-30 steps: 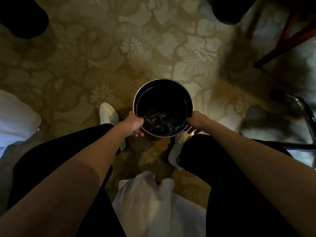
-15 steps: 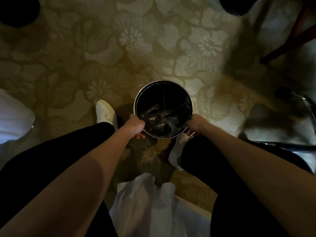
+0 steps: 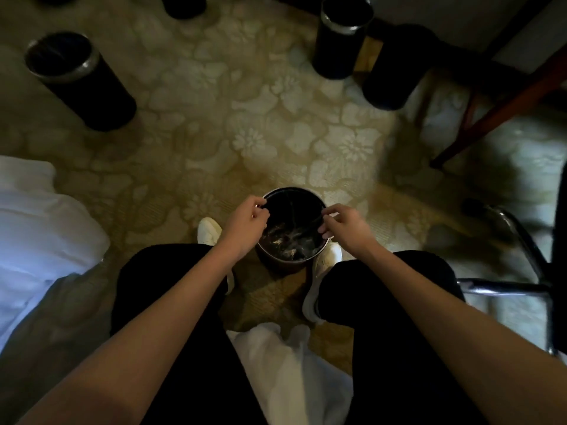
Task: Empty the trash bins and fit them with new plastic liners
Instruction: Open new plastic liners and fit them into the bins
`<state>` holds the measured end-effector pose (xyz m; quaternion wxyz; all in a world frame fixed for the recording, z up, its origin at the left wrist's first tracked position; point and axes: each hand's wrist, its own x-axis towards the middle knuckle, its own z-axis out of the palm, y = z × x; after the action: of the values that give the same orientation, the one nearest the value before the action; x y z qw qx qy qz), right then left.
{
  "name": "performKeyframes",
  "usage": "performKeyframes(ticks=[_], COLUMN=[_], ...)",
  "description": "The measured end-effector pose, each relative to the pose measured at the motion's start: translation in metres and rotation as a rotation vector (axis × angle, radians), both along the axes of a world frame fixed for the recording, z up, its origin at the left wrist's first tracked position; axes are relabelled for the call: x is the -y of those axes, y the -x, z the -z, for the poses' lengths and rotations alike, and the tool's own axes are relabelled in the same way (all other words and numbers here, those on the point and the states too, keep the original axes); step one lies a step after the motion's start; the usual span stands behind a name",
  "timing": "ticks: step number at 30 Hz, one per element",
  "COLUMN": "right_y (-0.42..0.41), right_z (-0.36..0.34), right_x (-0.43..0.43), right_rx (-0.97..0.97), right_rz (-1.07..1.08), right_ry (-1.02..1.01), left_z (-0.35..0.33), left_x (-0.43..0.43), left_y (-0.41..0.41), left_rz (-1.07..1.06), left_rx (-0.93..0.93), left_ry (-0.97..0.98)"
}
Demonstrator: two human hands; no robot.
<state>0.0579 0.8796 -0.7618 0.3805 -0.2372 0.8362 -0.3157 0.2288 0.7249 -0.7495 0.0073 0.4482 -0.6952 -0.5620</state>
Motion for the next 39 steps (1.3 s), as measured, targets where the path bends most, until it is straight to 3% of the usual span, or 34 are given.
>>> performKeyframes(ticks=[11,16,27,39], right_y=[-0.075,-0.124,-0.164,-0.116], right_z=[-0.166,-0.195,-0.215,-0.234], right_x=[-0.050,-0.092,-0.119,-0.045], right_rx=[0.002,0.020,0.054,0.165], right_rz=[0.072,0.172,0.187,0.251], right_ry=[0.480,0.688,0.734,0.715], left_z=[-0.152,-0.187,-0.201,-0.233], left_x=[-0.077,-0.120,-0.158,-0.088], left_y=[-0.060,-0.096,-0.126,-0.076], left_rz=[-0.199,-0.296,-0.273,-0.332], left_rx=[-0.385,-0.559,-0.580,-0.601], left_ry=[0.101,0.047,0.045,-0.045])
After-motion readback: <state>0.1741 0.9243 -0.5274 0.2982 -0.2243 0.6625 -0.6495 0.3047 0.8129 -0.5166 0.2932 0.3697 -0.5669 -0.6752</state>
